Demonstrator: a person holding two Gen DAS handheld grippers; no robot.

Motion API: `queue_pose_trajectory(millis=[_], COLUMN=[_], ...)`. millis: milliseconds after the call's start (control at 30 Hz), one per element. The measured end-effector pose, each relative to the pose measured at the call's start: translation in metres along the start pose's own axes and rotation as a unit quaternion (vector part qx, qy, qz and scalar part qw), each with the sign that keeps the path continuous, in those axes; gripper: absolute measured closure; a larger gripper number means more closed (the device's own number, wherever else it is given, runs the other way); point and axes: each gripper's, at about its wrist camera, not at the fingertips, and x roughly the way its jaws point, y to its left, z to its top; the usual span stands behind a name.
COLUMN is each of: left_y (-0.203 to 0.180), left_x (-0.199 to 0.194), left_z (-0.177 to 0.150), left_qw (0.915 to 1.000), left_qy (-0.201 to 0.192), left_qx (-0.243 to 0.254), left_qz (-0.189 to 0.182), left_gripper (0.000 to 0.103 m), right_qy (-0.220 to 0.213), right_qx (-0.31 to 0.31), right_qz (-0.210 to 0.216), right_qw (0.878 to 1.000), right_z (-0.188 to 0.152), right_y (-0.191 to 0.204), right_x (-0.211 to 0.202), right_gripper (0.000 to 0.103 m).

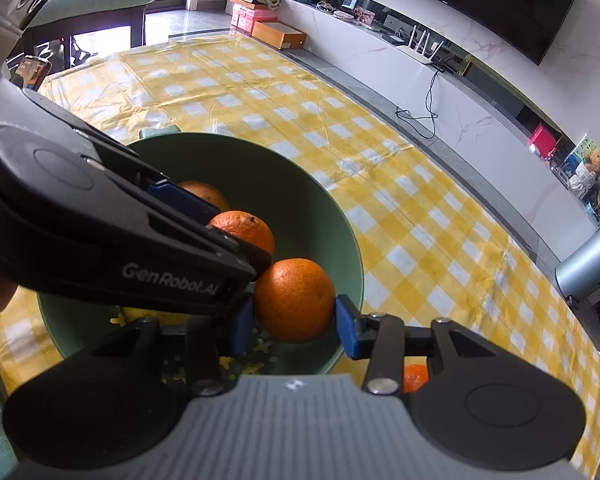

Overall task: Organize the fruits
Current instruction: 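Lower the orange into the colander with the left tool while the right tool releases its orange there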

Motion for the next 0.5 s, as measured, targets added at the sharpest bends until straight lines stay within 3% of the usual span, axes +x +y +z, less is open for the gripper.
queue_pose_trajectory(millis=[500], left_y=[0.0010], left_x=[-0.0034], left_z=[-0.0040], left_qw=[1.0000], left_qy=[0.000], left_qx=[0.009], left_qz=[-0.001], left_gripper=[0.050], right_qy=[0.004], right_qx=[-0.006], right_qz=[-0.002], right_qw=[1.000], right_z=[-0.0017], right_y=[0.0027], right_x=[-0.0013], right_gripper=[0.062])
